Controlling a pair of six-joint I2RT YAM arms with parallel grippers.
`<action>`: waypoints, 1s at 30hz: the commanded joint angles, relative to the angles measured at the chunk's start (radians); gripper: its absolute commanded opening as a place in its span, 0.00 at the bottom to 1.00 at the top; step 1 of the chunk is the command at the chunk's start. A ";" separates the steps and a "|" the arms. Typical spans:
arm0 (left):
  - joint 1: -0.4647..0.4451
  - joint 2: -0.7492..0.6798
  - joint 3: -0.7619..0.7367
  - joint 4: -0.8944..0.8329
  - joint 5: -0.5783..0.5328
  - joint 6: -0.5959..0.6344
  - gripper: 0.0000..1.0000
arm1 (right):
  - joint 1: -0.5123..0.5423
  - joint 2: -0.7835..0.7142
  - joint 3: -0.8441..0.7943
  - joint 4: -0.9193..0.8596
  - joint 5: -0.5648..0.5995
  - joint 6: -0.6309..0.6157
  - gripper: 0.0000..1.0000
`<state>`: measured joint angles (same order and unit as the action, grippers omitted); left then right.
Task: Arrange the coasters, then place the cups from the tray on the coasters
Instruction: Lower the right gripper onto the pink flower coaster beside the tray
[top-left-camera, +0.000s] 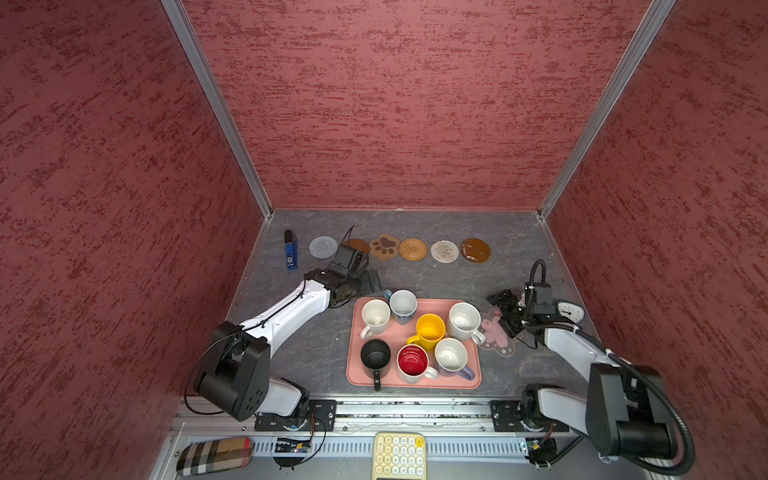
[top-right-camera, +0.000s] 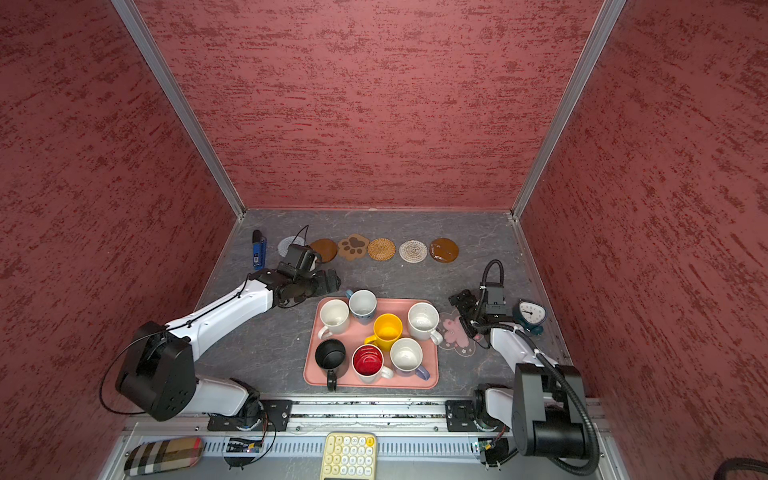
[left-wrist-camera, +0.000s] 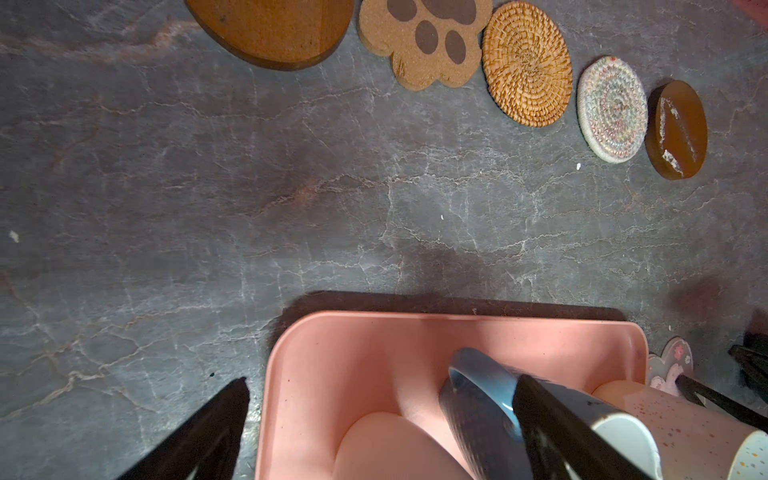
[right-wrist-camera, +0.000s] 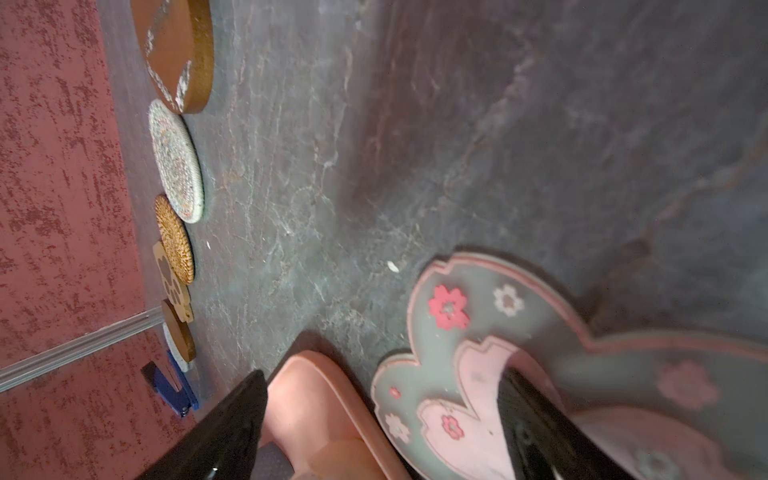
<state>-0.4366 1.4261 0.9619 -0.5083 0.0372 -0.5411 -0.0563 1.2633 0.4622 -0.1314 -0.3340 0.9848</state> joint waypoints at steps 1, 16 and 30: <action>0.009 0.003 -0.003 0.010 0.014 0.022 1.00 | 0.010 0.139 -0.016 0.091 0.064 0.001 0.88; 0.035 -0.056 -0.013 -0.013 0.011 0.039 1.00 | 0.009 0.059 0.160 -0.093 0.178 -0.081 0.89; 0.037 -0.048 -0.019 0.003 0.023 0.039 1.00 | 0.027 -0.333 0.022 -0.373 0.115 -0.107 0.86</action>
<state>-0.4046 1.3872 0.9512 -0.5156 0.0521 -0.5182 -0.0414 0.9722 0.5011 -0.4175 -0.2138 0.8780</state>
